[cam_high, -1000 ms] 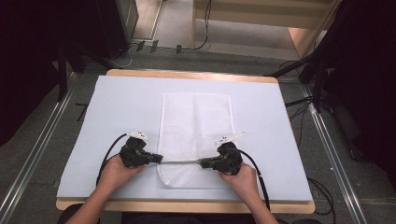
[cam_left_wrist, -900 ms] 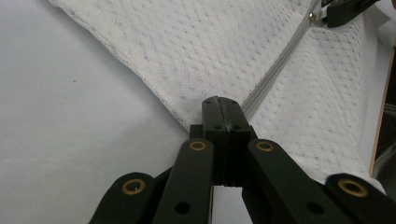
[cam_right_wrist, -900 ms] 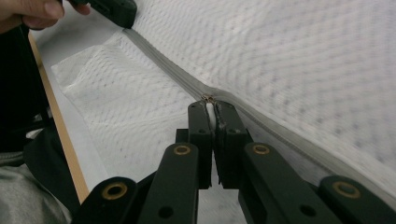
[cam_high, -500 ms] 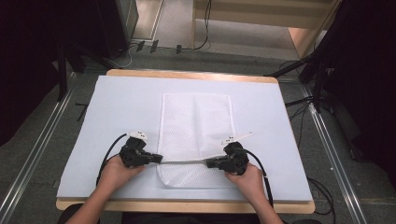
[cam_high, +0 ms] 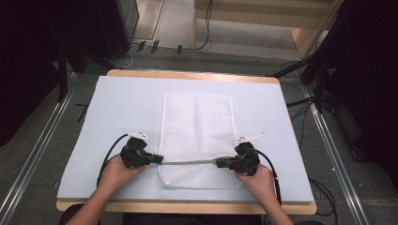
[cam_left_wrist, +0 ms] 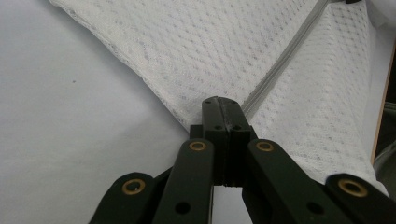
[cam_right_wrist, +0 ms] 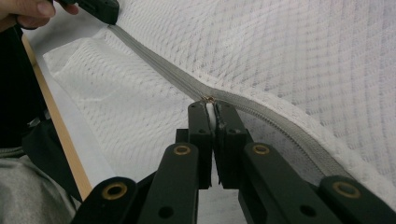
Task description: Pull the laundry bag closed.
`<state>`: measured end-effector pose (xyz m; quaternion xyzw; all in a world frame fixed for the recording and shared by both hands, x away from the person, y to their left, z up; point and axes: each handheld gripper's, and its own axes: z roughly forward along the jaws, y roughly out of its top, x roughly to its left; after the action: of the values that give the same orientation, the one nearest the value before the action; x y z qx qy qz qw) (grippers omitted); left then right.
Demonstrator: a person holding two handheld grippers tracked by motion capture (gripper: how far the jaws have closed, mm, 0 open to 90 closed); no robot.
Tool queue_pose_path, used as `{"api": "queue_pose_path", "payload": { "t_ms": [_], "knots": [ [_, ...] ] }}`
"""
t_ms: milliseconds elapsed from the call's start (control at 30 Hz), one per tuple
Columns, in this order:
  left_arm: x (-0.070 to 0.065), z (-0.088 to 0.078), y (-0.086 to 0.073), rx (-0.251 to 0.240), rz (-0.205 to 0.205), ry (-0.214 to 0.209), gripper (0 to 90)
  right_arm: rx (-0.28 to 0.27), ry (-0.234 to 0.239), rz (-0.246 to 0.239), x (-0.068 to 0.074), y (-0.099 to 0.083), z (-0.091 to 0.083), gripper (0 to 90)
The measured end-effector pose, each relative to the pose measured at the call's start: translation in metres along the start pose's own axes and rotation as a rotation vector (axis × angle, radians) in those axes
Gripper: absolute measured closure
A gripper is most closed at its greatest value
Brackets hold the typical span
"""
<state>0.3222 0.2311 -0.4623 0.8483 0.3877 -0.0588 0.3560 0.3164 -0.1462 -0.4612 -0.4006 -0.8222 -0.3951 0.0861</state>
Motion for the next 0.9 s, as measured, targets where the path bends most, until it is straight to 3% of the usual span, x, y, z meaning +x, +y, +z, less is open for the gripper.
{"api": "queue_pose_path", "payload": {
  "t_ms": [400, 533, 667, 800, 900],
  "knots": [
    [0.002, 0.0, 0.0, 0.001, 0.001, -0.011, 90.0, 0.01, -0.012, 0.0, -0.004, -0.004, -0.006, 88.8],
    [0.002, 0.0, 0.0, 0.001, 0.001, -0.011, 90.0, -0.008, 0.007, 0.022, -0.009, -0.007, -0.012, 88.8],
    [0.001, 0.0, 0.0, 0.001, 0.002, -0.01, 90.0, 0.001, 0.005, 0.012, -0.009, -0.007, -0.012, 88.8],
    [0.002, 0.0, 0.0, 0.0, 0.002, -0.011, 90.0, -0.009, 0.008, 0.044, -0.016, -0.009, -0.018, 88.8],
    [0.001, 0.0, 0.0, 0.0, 0.0, -0.011, 90.0, -0.012, 0.003, 0.04, -0.017, -0.01, -0.021, 88.8]
  ]
}}
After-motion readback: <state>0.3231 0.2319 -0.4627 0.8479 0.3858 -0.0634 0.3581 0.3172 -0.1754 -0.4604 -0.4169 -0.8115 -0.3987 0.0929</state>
